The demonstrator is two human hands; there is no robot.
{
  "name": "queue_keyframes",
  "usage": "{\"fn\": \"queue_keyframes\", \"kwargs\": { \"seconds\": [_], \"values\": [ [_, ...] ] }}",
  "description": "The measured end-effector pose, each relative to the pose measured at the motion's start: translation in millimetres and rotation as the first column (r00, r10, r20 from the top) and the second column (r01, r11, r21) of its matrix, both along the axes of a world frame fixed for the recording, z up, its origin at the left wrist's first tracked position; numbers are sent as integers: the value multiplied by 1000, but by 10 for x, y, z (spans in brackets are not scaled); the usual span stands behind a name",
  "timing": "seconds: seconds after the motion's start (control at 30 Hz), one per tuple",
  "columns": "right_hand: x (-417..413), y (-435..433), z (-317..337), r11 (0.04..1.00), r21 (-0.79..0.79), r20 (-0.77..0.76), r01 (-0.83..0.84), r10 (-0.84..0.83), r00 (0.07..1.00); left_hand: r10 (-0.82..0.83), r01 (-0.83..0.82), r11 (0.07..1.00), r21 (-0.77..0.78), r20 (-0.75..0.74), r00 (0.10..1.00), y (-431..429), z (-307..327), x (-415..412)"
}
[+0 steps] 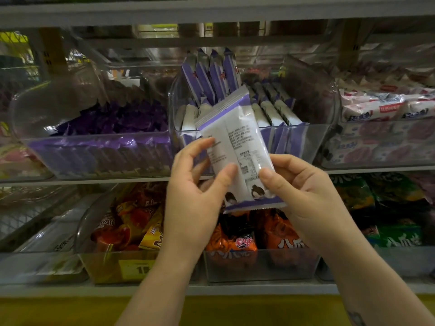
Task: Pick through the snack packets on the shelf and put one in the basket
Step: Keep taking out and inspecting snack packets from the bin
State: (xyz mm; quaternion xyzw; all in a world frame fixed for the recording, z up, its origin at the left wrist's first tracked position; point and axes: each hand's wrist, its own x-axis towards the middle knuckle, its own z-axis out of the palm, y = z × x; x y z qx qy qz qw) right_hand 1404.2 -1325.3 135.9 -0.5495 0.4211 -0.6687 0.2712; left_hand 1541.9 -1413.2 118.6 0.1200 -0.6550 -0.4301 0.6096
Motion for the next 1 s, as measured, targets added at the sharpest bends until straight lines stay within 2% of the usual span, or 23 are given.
{"fn": "queue_keyframes", "kwargs": {
  "seconds": [0.17, 0.33, 0.63, 0.83, 1.0],
  "values": [
    [6, 30, 14, 993, -77, -51, 88, -92, 994, 14, 5, 996, -89, 214, 977, 116, 55, -13],
    [15, 31, 7, 990, -86, -158, 115, -127, 979, 9, 12, 997, -79, 255, 967, 136, 55, -32],
    [21, 25, -1, 996, -34, -232, 86, -91, 968, -21, 16, 997, 70, 72, 997, -5, 40, 5],
    [15, 46, 38, 999, 4, -225, 35, -33, 974, -29, 28, 988, 152, 5, 1000, -114, 28, 31],
    [5, 53, 41, 1000, 16, -219, 6, -2, 976, -18, 20, 987, 160, -17, 1000, -131, 16, 30]
  ]
}}
